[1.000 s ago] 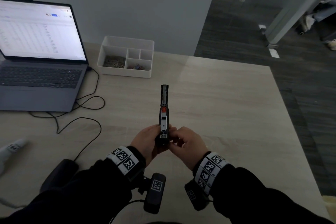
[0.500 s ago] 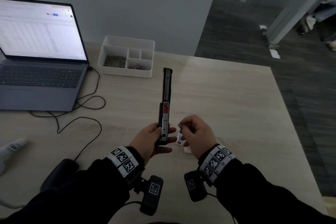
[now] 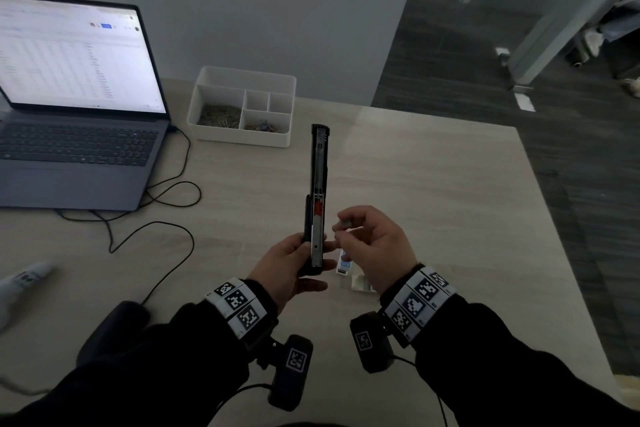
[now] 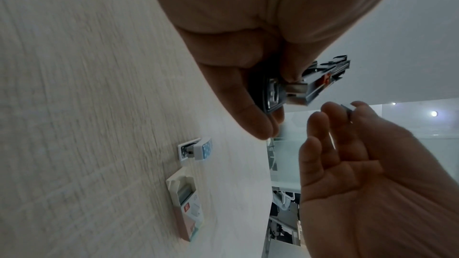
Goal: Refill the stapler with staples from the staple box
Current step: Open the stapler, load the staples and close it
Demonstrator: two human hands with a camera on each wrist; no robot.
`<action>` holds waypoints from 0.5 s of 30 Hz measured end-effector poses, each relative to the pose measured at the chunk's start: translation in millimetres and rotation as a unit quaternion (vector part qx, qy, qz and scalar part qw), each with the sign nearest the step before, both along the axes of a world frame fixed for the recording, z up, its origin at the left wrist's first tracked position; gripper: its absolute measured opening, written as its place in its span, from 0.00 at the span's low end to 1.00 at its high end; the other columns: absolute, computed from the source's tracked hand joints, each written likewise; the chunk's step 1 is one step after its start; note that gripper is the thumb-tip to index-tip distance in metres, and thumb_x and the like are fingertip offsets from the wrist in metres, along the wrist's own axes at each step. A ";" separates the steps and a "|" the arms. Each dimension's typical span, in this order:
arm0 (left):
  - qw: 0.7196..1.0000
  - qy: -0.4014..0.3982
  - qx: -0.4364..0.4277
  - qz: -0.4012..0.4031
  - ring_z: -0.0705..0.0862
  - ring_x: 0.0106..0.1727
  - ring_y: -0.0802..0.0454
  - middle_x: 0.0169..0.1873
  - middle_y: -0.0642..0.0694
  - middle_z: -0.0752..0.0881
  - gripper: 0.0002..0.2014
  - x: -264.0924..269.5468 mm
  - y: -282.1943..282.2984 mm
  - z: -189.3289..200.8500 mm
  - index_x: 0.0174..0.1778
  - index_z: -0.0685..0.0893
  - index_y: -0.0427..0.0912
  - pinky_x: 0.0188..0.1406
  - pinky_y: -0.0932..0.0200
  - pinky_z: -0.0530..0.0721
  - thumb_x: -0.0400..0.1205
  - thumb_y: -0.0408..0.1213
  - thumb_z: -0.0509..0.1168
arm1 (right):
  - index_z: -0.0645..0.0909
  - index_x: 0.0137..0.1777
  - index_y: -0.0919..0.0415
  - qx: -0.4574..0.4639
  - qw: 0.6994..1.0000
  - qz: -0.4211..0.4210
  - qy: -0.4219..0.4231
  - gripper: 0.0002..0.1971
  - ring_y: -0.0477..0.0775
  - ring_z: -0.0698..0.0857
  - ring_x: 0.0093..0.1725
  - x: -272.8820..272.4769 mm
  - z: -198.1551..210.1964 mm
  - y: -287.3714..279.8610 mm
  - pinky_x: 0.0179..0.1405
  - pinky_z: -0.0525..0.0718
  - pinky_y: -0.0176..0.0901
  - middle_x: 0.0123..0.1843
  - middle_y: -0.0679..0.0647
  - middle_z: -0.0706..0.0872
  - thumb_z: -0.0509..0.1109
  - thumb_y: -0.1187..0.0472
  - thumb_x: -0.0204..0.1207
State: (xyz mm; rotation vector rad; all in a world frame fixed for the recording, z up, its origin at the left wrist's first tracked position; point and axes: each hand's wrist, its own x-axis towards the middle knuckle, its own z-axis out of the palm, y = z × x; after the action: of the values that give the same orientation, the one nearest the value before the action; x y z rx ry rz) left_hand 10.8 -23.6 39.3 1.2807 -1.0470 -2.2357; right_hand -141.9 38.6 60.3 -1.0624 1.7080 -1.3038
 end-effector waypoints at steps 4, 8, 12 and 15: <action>1.000 -0.003 0.003 -0.004 0.90 0.48 0.45 0.52 0.45 0.92 0.13 0.0 1.2 0.3 0.63 0.82 0.41 0.35 0.53 0.90 0.89 0.35 0.55 | 0.87 0.47 0.50 -0.004 0.998 0.025 0.049 0.07 0.47 0.88 0.33 1.4 5.4 -0.4 0.31 0.88 0.43 0.34 0.47 0.90 0.74 0.64 0.76; 1.000 -0.013 0.002 -0.022 0.90 0.49 0.46 0.55 0.43 0.91 0.13 0.3 2.6 0.2 0.62 0.83 0.42 0.35 0.53 0.89 0.89 0.35 0.54 | 0.87 0.47 0.45 -0.012 0.995 0.018 0.096 0.09 0.41 0.85 0.35 0.3 8.9 -6.9 0.35 0.82 0.32 0.38 0.42 0.87 0.70 0.62 0.79; 0.999 -0.020 0.001 -0.030 0.91 0.48 0.48 0.54 0.45 0.92 0.13 -0.1 3.9 -0.7 0.62 0.83 0.42 0.34 0.54 0.89 0.89 0.35 0.54 | 0.87 0.51 0.49 0.012 0.995 0.010 0.096 0.10 0.41 0.84 0.34 -2.4 8.7 -12.9 0.31 0.80 0.29 0.41 0.46 0.87 0.65 0.61 0.82; 0.999 -0.020 -0.001 -0.036 0.91 0.47 0.48 0.54 0.45 0.92 0.13 0.1 4.9 -0.9 0.63 0.83 0.41 0.33 0.54 0.88 0.89 0.35 0.54 | 0.88 0.53 0.52 0.008 0.993 0.015 0.118 0.09 0.45 0.85 0.37 -3.1 7.6 -16.2 0.36 0.85 0.36 0.43 0.47 0.88 0.65 0.61 0.82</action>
State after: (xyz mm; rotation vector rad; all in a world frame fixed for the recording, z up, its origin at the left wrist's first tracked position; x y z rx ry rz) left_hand 10.9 -18.8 38.3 1.3126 -1.1266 -2.2702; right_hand -145.1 22.4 67.9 -1.2697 1.8633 -1.1810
